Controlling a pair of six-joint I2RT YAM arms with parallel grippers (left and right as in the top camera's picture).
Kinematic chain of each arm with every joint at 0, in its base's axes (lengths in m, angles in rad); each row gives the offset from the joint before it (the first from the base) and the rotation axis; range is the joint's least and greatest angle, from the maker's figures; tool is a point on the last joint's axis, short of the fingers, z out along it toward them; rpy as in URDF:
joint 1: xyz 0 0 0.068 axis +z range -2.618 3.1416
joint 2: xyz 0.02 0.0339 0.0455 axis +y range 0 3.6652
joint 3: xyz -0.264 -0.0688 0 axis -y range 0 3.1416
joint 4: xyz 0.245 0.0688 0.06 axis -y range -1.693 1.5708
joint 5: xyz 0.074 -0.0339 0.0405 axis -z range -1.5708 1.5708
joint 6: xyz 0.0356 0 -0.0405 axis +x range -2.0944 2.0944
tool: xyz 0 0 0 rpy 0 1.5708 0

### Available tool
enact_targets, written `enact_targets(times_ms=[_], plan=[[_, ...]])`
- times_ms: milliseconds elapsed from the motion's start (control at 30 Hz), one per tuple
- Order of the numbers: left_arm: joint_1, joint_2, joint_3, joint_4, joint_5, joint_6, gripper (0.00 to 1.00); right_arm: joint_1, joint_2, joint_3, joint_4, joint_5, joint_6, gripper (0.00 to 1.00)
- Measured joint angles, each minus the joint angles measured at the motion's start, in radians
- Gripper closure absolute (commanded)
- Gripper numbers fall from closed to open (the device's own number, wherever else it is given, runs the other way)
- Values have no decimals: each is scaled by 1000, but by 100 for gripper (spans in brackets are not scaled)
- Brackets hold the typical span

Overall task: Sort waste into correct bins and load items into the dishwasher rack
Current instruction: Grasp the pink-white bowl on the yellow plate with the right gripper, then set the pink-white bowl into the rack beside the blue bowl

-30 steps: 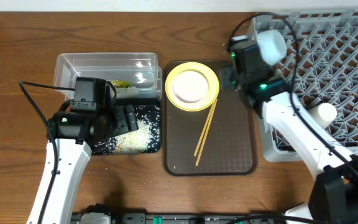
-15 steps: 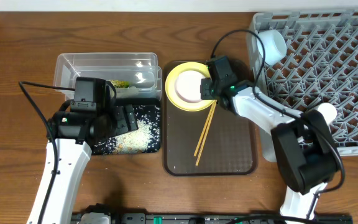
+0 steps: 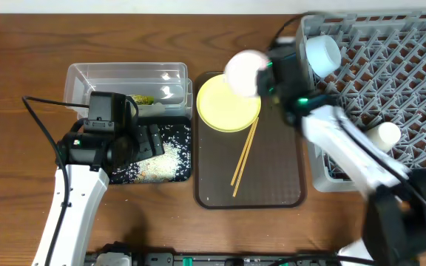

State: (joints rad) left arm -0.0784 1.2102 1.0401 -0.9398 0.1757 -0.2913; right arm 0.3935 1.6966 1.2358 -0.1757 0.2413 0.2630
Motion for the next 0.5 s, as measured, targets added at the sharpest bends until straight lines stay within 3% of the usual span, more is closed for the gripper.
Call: enact_targets(times_ms=[133, 267, 500], plan=[[0, 0, 0, 1, 0, 0, 11, -101, -109, 11, 110, 162, -235, 99], [0, 0, 0, 3, 0, 0, 11, -217, -106, 14, 256, 313, -496, 99], [0, 0, 0, 5, 0, 0, 10, -415, -40, 13, 495, 370, -764, 99]])
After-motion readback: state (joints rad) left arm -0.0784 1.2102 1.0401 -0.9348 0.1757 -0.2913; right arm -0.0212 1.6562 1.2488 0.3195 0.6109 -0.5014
